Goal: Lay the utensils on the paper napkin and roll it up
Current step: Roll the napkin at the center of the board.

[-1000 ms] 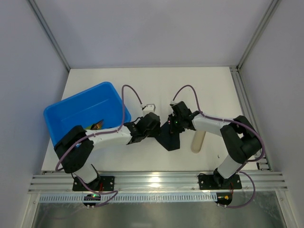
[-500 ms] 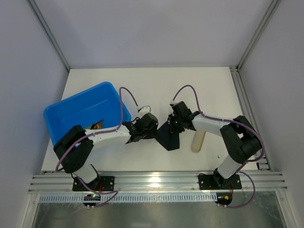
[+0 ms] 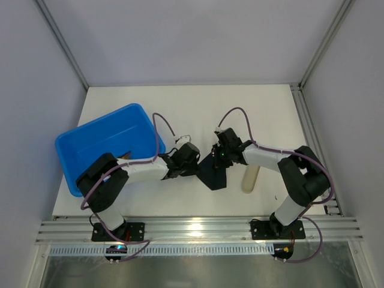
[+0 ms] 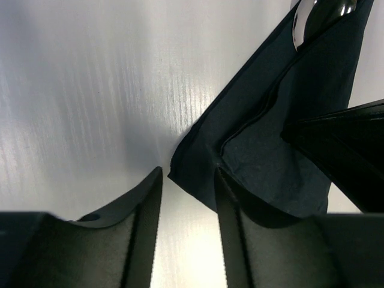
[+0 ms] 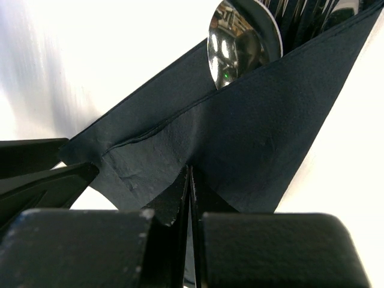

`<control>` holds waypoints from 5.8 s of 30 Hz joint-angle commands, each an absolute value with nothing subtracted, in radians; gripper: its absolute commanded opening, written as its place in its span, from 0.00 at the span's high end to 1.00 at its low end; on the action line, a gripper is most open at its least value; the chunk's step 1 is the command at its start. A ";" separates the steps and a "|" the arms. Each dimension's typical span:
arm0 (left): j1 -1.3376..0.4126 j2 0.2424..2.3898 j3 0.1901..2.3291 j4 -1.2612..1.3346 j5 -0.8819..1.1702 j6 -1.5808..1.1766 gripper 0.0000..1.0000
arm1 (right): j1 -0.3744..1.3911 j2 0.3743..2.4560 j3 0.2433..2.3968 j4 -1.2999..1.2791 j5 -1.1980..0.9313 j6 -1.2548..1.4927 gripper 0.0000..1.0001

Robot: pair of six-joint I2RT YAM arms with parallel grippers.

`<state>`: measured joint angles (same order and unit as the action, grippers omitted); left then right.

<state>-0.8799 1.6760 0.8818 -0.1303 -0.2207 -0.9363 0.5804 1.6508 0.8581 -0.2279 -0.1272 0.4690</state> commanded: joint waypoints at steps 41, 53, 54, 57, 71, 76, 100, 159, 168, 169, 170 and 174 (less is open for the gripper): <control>-0.950 1.611 0.836 0.273 -0.080 -0.828 1.00 | 0.597 1.706 0.835 -0.193 -0.164 0.480 0.96; -0.950 1.617 0.830 0.255 -0.107 -0.836 1.00 | 0.597 1.551 0.827 -0.248 -0.156 0.494 0.96; -0.950 1.617 0.831 0.253 -0.107 -0.833 1.00 | 0.595 1.546 0.827 -0.250 -0.156 0.494 0.96; -0.950 1.615 0.831 0.252 -0.107 -0.833 1.00 | 0.597 1.525 0.827 -0.256 -0.153 0.495 0.96; -0.953 1.634 0.873 0.242 -0.068 -0.796 1.00 | 0.549 1.416 0.815 -0.353 -0.018 0.473 0.96; -0.962 1.655 0.913 0.226 -0.063 -0.785 1.00 | 0.503 1.413 0.781 -0.354 -0.006 0.456 0.96; -0.992 1.758 1.038 0.189 -0.043 -0.767 1.00 | 0.485 1.479 0.690 -0.192 -0.156 0.489 0.96; -0.997 1.878 1.117 0.175 -0.006 -0.772 1.00 | 0.471 1.250 0.509 -0.035 -0.219 0.650 0.63; -0.997 1.876 1.118 0.178 -0.006 -0.775 1.00 | 0.468 1.269 0.509 0.029 -0.213 0.669 0.68; -0.999 1.876 1.118 0.178 -0.006 -0.775 1.00 | 0.468 1.267 0.508 0.035 -0.213 0.669 0.68; -0.999 1.876 1.117 0.179 -0.006 -0.775 1.00 | 0.465 1.264 0.505 0.040 -0.213 0.669 0.68; -0.999 1.876 1.115 0.181 -0.006 -0.775 1.00 | 0.465 1.256 0.499 0.052 -0.216 0.670 0.68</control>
<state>-0.9859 1.9018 1.0943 0.1524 -0.0391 -0.7769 0.4690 1.2705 0.4953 -0.0753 -0.2268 0.6540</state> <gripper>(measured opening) 0.003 0.319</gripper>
